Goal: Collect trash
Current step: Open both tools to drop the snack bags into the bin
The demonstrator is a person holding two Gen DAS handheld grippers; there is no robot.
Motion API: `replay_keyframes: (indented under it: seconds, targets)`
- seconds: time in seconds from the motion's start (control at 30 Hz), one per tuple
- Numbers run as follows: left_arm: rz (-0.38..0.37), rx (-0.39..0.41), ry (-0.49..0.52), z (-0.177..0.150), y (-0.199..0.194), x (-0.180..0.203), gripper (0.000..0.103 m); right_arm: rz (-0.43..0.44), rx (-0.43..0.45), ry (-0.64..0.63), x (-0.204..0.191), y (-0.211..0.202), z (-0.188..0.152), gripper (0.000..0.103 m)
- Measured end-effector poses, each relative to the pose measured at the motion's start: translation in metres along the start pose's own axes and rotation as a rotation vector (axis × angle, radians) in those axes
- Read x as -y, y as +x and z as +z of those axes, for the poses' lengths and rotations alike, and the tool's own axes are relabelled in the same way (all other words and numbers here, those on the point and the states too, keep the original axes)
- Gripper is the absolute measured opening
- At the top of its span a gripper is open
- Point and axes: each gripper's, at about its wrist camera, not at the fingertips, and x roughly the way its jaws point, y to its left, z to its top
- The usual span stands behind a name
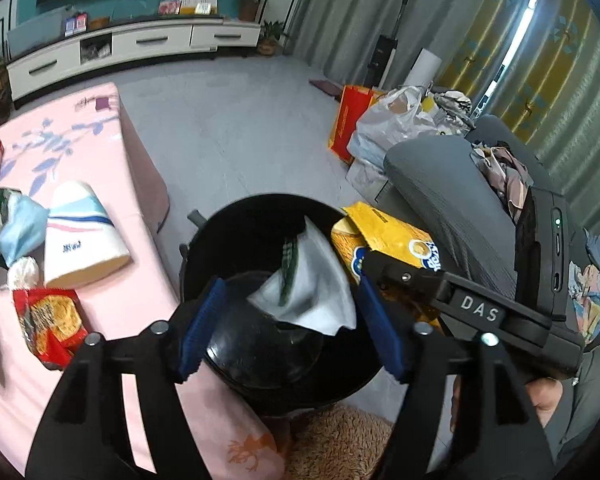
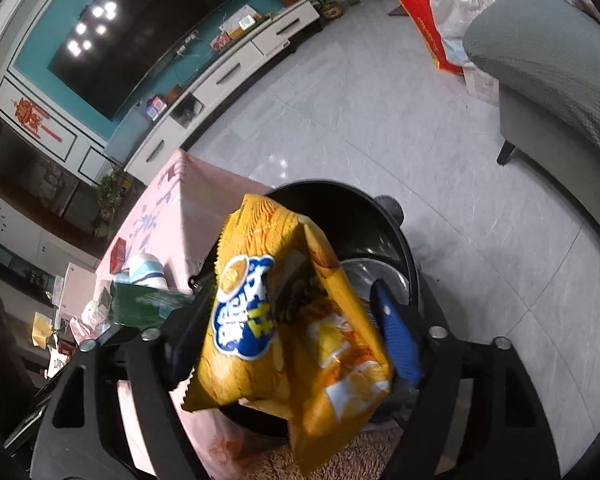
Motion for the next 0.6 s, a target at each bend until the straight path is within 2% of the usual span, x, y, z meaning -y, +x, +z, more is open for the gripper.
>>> replay_keyframes:
  seconds: [0.07,0.13,0.3,0.5,0.6]
  targets:
    - [-0.002,0.011,0.005,0.001,-0.006,0.0,0.083,-0.005,0.024,-0.017,-0.005,-0.005,0.001,0.086]
    - [0.002,0.026,-0.004,0.001,-0.013,-0.002,0.088,0.001,0.039,-0.027,-0.008,-0.01,0.001,0.087]
    - [0.005,0.063,-0.031,-0.001,-0.036,-0.011,0.092,0.019,0.06,-0.061,-0.021,-0.018,0.0,0.096]
    - [0.042,0.118,-0.065,-0.006,-0.068,-0.032,0.094,0.014,0.066,-0.109,-0.042,-0.025,-0.004,0.097]
    - [0.072,0.151,-0.12,-0.008,-0.087,-0.056,0.095,0.015,0.072,-0.134,-0.054,-0.029,-0.007,0.097]
